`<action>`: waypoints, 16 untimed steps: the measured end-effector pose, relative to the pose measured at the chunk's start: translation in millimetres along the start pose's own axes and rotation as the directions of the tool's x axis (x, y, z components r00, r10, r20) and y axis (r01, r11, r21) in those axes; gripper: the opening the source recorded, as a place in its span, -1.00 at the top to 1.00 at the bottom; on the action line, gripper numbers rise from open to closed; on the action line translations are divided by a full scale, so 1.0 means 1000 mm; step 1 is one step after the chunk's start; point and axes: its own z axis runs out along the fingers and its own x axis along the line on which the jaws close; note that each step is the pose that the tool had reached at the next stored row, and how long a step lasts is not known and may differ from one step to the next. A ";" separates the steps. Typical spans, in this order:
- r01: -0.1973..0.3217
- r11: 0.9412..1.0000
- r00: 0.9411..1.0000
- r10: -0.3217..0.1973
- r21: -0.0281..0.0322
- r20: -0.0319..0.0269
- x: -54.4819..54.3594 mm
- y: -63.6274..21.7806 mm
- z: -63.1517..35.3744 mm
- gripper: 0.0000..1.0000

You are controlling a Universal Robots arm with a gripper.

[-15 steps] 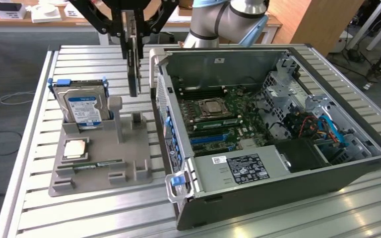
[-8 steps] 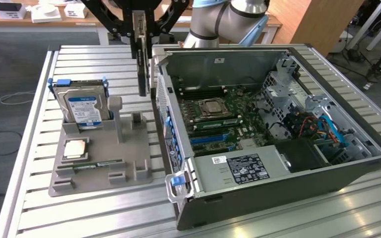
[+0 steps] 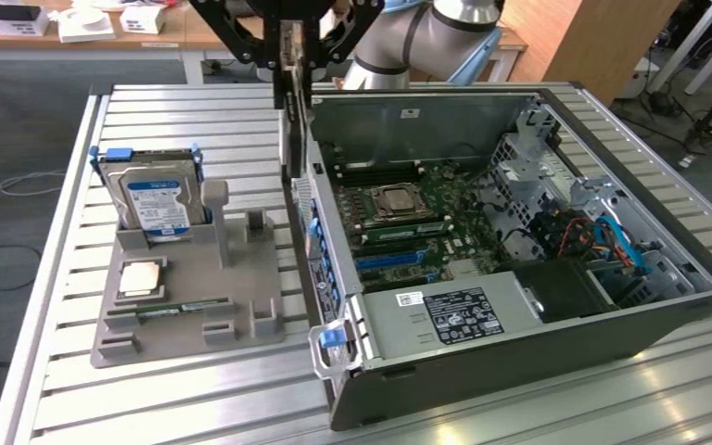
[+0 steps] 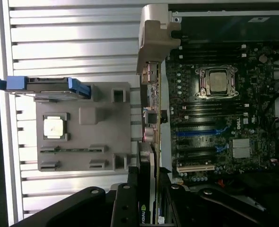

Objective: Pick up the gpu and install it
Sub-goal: 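Pick up the gpu and move the gpu toward the slot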

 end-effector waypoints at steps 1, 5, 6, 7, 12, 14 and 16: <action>0.000 1.000 1.000 0.000 0.000 0.000 -0.003 0.0003 0.0001 0.45; 0.000 1.000 1.000 0.000 0.000 0.000 -0.019 0.0018 0.0009 0.45; 0.000 1.000 1.000 0.000 0.000 0.000 -0.023 0.0022 0.0010 0.45; 0.000 1.000 1.000 0.000 0.000 0.000 -0.027 0.0026 0.0012 0.45; 0.000 1.000 1.000 0.000 0.000 0.000 -0.048 0.0042 0.0021 0.45; 0.000 1.000 1.000 0.000 0.000 0.000 -0.061 0.0054 0.0027 0.45; 0.000 1.000 1.000 0.000 -0.001 0.000 -0.071 0.0062 0.0031 0.45</action>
